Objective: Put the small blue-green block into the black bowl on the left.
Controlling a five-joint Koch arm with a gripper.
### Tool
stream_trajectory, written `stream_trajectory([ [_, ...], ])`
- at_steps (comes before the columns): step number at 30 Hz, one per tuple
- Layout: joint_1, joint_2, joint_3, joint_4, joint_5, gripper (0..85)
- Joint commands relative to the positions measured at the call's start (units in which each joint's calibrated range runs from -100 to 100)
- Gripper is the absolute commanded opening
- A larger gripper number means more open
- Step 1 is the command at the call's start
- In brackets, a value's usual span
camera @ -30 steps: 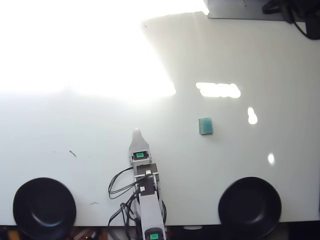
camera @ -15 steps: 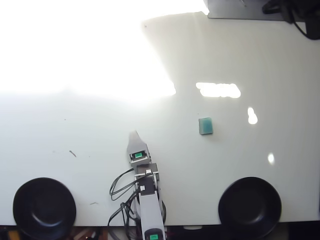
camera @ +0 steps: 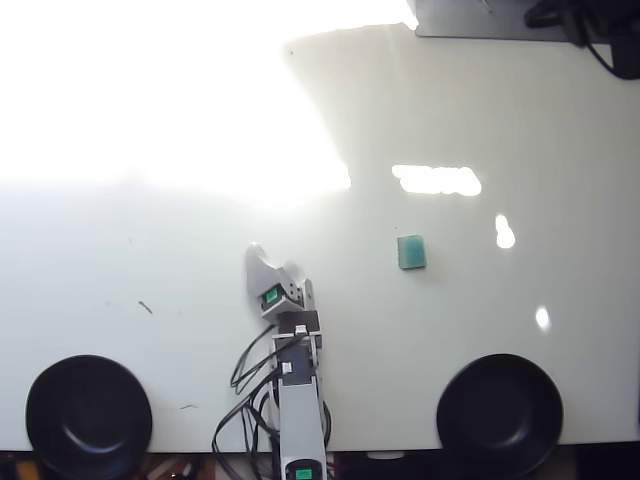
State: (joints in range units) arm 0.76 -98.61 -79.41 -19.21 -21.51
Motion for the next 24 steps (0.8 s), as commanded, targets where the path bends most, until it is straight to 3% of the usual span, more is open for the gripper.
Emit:
stream_trajectory([
  [1,-1.42,-0.75,5.93,0.04,-6.35,46.8],
  [4,-3.52,-0.75,8.43,-0.29,-11.53,46.7],
  [9,-5.23,-0.53,15.55,-5.48,-15.87,46.5],
  [15,-9.67,1.29,19.43,-5.31,-23.54,46.1],
  [24,-17.05,13.39,19.61,8.55,-32.82,46.1],
])
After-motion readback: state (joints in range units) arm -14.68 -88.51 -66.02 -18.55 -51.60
